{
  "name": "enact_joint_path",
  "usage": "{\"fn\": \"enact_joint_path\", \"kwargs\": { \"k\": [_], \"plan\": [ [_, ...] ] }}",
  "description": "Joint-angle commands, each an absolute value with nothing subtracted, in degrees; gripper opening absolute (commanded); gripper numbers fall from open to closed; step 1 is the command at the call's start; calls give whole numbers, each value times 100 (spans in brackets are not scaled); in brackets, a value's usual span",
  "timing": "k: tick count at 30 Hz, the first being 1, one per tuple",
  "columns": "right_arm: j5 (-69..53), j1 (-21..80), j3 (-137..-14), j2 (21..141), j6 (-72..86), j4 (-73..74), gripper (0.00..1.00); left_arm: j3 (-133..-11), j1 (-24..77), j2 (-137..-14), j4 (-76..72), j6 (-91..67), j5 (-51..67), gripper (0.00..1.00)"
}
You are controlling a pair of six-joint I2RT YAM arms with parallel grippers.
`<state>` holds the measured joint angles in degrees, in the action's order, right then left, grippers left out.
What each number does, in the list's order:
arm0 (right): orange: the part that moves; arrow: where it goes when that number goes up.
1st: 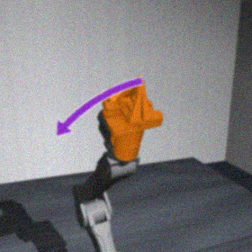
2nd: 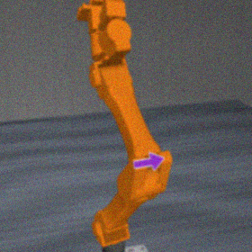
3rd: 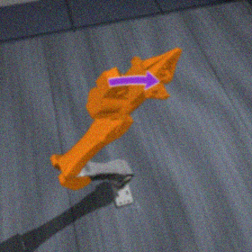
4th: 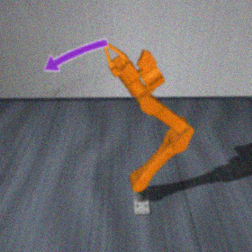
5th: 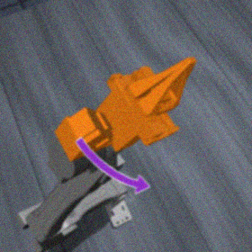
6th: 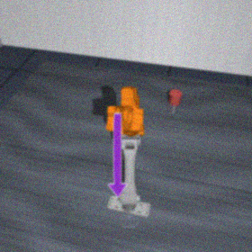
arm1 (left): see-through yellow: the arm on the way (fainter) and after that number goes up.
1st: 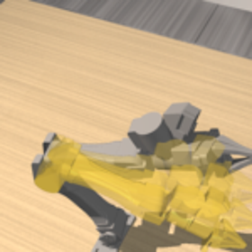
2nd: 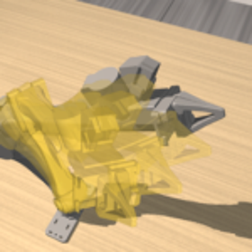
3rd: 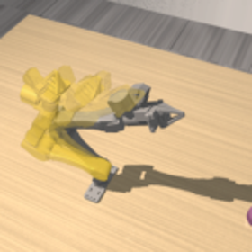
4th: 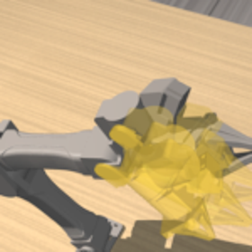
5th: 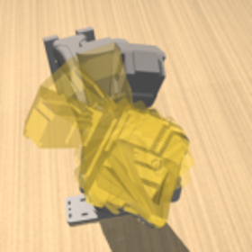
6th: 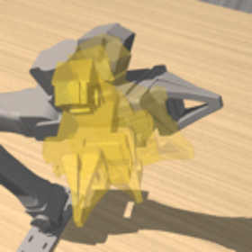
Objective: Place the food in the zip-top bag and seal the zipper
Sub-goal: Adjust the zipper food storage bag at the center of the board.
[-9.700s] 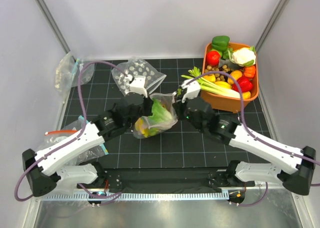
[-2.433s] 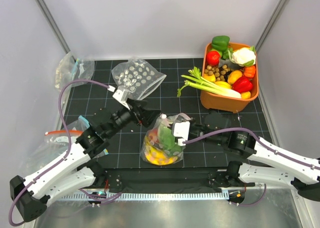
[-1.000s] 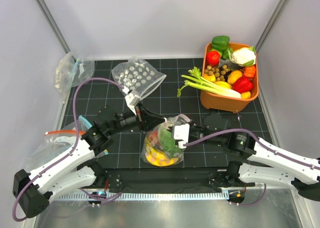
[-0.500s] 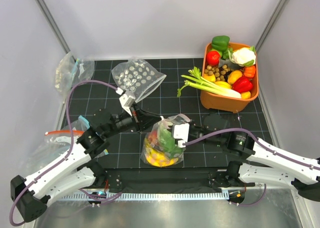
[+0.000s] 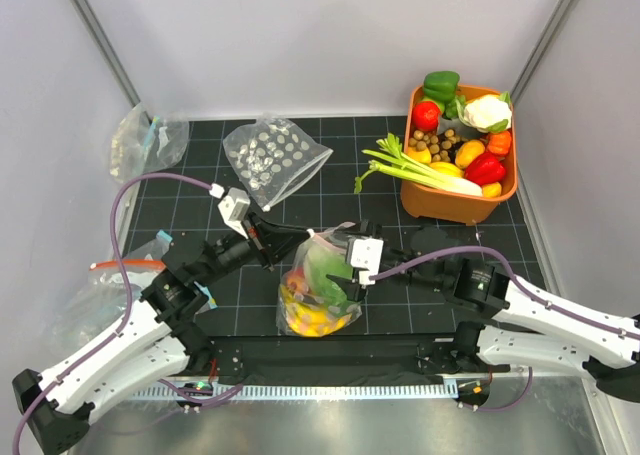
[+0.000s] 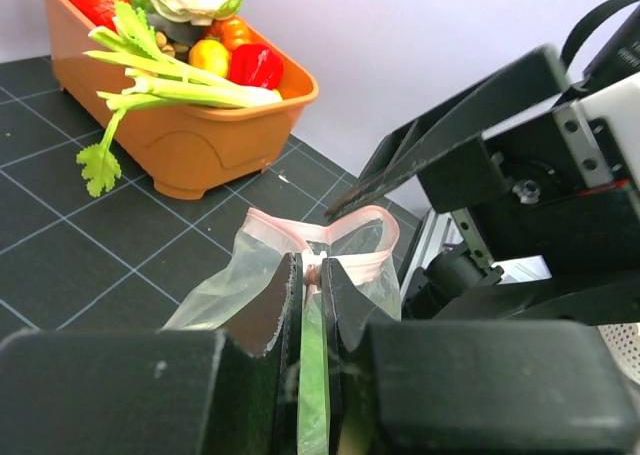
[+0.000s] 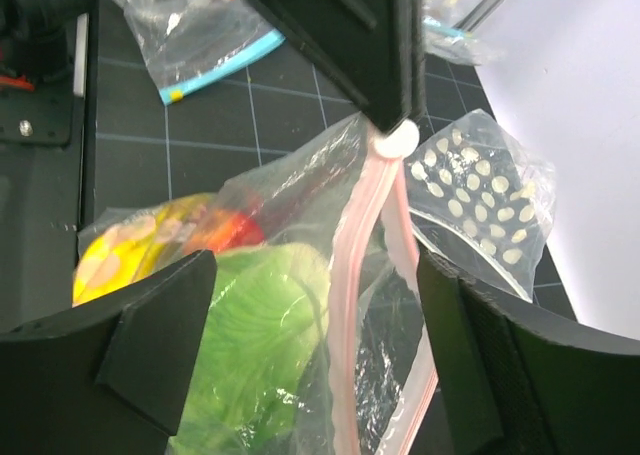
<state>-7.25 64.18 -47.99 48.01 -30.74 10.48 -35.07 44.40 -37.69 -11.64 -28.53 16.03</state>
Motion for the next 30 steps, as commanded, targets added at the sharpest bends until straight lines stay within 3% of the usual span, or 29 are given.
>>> {"fn": "enact_joint_path", "kwargs": {
  "k": [1,8,13,16,21,24,25,27,28,30],
  "plan": [
    [-581,6451,-4851,4658,-2568,396,90,-3586,4447,-3814,-1546,-2900,1757,0],
    [-782,6416,-5887,5290,-2127,1150,92,-3586,4447,-3911,-1758,-2900,2328,1],
    [-1237,5856,-6135,5747,-1952,1327,92,-3551,4447,-3902,-1898,-2900,2549,1],
    [-2072,5259,-6249,5967,-1776,1380,86,-3542,4447,-3894,-1925,-2900,2593,0],
    [-2864,5098,-6196,6108,-1793,1432,77,-3524,4456,-3832,-1925,-2892,2593,0],
    [-2979,5098,-6126,6082,-1819,1450,64,-3516,4456,-3814,-1925,-2892,2584,1],
    [-3006,5098,-6100,6056,-1828,1459,50,-3516,4456,-3823,-1925,-2883,2567,0],
    [-3128,5098,-6073,5986,-1828,1485,34,-3516,4465,-3823,-1916,-2883,2558,0],
    [-3164,5106,-6056,5968,-1837,1494,17,-3507,4456,-3815,-1916,-2874,2558,1],
    [-3217,5098,-6029,5907,-1837,1503,3,-3507,4456,-3806,-1916,-2874,2549,0]
  ]
}}
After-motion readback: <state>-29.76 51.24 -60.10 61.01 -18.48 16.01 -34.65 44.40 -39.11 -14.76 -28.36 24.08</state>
